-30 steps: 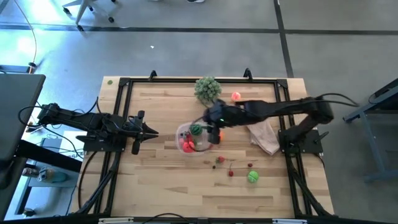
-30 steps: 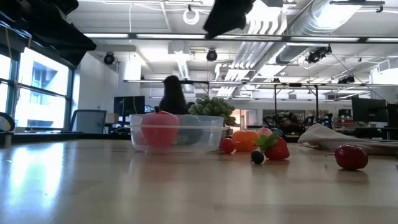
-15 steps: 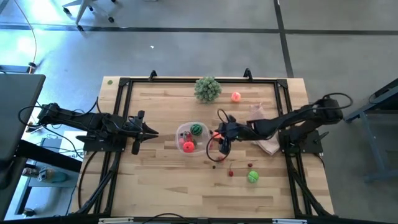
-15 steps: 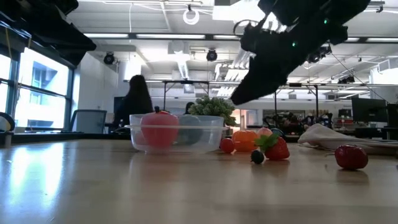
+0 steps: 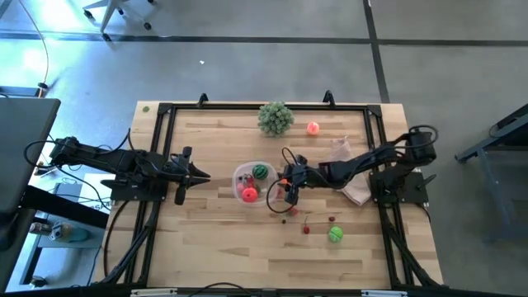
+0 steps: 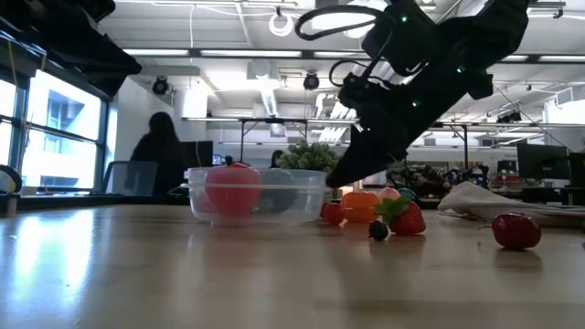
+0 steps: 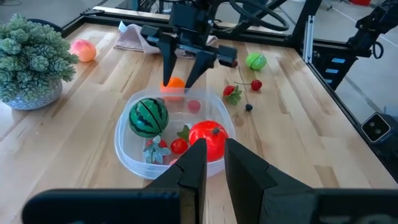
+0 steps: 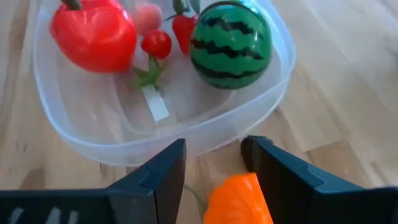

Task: Pick and placing Produce into tupperware
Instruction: Adjust the transparent bin on the table, then put the orange pumpkin into the transparent bin

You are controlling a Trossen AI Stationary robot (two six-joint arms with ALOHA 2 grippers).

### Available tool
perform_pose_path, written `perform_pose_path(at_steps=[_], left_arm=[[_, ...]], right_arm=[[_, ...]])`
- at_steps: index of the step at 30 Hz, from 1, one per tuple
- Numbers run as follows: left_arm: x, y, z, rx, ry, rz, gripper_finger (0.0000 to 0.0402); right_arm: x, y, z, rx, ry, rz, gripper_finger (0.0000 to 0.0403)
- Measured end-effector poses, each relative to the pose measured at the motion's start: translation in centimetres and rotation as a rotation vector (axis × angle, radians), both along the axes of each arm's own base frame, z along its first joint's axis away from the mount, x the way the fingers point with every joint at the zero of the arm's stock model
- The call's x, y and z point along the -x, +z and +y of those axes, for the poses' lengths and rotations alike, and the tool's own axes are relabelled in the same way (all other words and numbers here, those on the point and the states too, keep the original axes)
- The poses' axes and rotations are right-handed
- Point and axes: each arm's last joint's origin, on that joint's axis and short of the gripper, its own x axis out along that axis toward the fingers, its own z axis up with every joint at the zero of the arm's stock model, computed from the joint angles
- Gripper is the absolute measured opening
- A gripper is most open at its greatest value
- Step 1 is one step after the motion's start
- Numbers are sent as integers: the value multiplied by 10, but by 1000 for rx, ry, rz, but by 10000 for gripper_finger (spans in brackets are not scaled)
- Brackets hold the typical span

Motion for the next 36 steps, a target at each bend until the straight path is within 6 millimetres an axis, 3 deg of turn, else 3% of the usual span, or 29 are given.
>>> perform_pose_path(at_steps=[11,19,27,36], left_arm=[[0,0,0,0,0,0,46],[0,0,0,0,0,0,46],[0,0,0,0,0,0,46],[0,0,0,0,0,0,46]], right_arm=[[-3,1,2,-45,50,-35,181],[-10,10,7,-98,184,-139,181],[-9,10,3,-82,173,-133,181],[10,36,-1,-40,86,-80,181]])
